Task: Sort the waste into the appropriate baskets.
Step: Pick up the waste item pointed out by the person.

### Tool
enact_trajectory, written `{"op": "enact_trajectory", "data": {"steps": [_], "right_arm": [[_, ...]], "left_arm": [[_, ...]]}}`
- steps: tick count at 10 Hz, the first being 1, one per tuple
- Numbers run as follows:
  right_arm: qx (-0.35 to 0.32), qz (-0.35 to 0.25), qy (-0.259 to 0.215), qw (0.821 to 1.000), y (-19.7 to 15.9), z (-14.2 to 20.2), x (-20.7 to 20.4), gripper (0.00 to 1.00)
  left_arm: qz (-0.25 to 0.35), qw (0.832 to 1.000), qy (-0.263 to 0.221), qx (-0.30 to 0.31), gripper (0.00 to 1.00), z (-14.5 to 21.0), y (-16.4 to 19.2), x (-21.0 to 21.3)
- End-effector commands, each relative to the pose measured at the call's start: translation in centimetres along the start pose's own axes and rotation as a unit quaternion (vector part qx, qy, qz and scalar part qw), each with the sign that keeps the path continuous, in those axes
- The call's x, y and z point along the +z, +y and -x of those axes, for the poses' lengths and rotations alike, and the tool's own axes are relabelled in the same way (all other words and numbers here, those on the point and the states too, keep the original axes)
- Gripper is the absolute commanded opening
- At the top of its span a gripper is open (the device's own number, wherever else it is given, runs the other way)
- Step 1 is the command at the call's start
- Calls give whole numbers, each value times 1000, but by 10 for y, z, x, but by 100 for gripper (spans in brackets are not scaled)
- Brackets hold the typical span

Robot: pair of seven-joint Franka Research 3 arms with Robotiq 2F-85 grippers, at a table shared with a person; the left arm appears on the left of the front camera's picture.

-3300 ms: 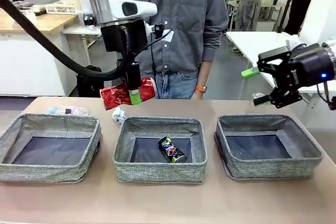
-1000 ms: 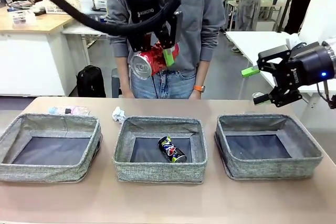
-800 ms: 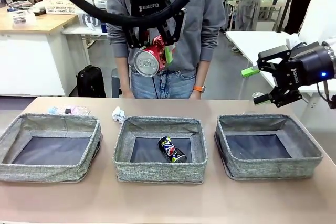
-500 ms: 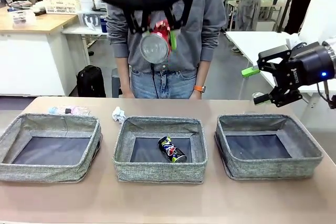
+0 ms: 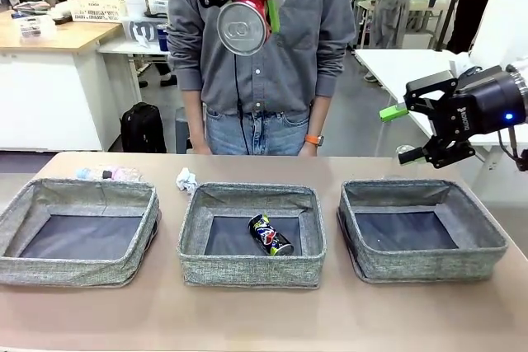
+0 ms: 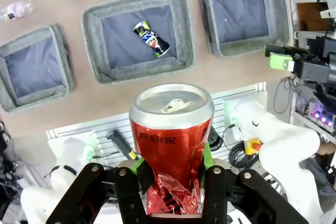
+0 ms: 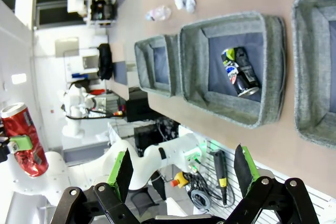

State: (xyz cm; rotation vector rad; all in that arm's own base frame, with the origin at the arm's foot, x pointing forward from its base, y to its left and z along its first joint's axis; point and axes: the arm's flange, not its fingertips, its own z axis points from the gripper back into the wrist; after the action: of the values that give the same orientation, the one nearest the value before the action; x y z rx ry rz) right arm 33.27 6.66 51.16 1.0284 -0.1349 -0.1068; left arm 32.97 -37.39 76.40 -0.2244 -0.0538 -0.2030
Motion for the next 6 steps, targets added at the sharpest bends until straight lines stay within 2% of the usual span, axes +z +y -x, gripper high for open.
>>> {"op": "enact_trajectory", "data": {"steps": [1, 6], "right_arm": [[3, 0, 5, 1000, 1, -2, 1, 100], [3, 0, 5, 1000, 1, -2, 1, 100]], "left_arm": [[-4, 1000, 5, 2, 32, 2, 1, -6], [-4, 1000, 5, 2, 32, 2, 1, -6]]}}
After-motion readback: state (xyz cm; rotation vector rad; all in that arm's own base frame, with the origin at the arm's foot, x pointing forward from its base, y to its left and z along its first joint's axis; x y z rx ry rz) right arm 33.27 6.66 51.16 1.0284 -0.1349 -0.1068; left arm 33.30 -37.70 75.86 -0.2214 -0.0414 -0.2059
